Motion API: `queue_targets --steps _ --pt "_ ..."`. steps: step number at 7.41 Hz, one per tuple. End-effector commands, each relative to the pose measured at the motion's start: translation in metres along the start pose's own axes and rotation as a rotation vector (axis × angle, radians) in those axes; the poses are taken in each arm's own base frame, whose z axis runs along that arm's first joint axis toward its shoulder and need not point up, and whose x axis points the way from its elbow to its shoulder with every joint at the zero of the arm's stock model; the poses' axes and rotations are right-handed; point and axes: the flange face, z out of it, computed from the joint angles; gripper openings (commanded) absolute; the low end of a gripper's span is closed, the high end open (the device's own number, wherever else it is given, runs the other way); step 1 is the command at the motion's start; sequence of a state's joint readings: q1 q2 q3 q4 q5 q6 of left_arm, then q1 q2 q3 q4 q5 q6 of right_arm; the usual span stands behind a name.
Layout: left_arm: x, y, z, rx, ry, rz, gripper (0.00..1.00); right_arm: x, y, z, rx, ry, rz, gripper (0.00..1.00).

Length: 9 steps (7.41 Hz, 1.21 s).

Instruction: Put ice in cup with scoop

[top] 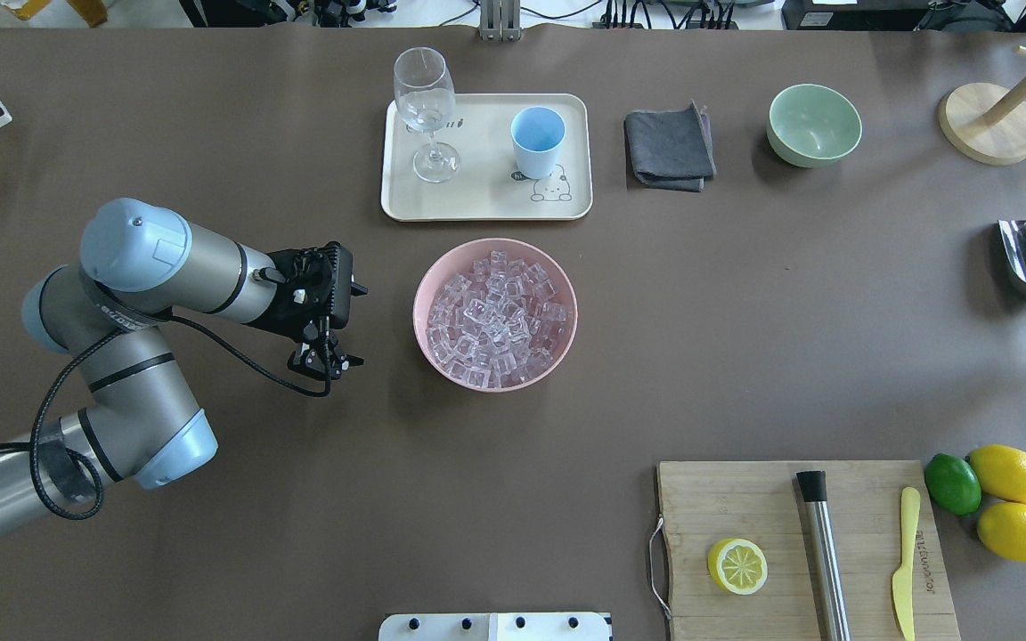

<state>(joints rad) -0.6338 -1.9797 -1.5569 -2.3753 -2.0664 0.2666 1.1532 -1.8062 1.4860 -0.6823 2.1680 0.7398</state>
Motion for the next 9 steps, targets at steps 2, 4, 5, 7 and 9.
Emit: queue_targets --steps 2,4,5,7,9 --pt "-0.008 -0.022 0.02 0.007 0.004 -0.113 0.99 -0.002 0.003 0.002 -0.013 -0.007 0.002 0.32" --pt "0.002 -0.027 0.025 0.023 0.022 -0.101 0.99 -0.001 0.005 0.001 -0.015 -0.008 -0.007 0.0" --pt "0.012 -0.03 0.029 0.038 0.033 -0.088 0.99 -0.008 0.004 -0.004 -0.014 -0.023 -0.02 0.0" --pt "0.015 -0.031 0.033 0.037 0.035 -0.087 0.99 -0.02 0.014 -0.022 -0.048 -0.076 -0.056 0.0" --pt "0.009 -0.037 0.04 0.033 0.021 -0.089 0.99 -0.024 0.017 -0.052 -0.011 -0.105 -0.147 0.0"
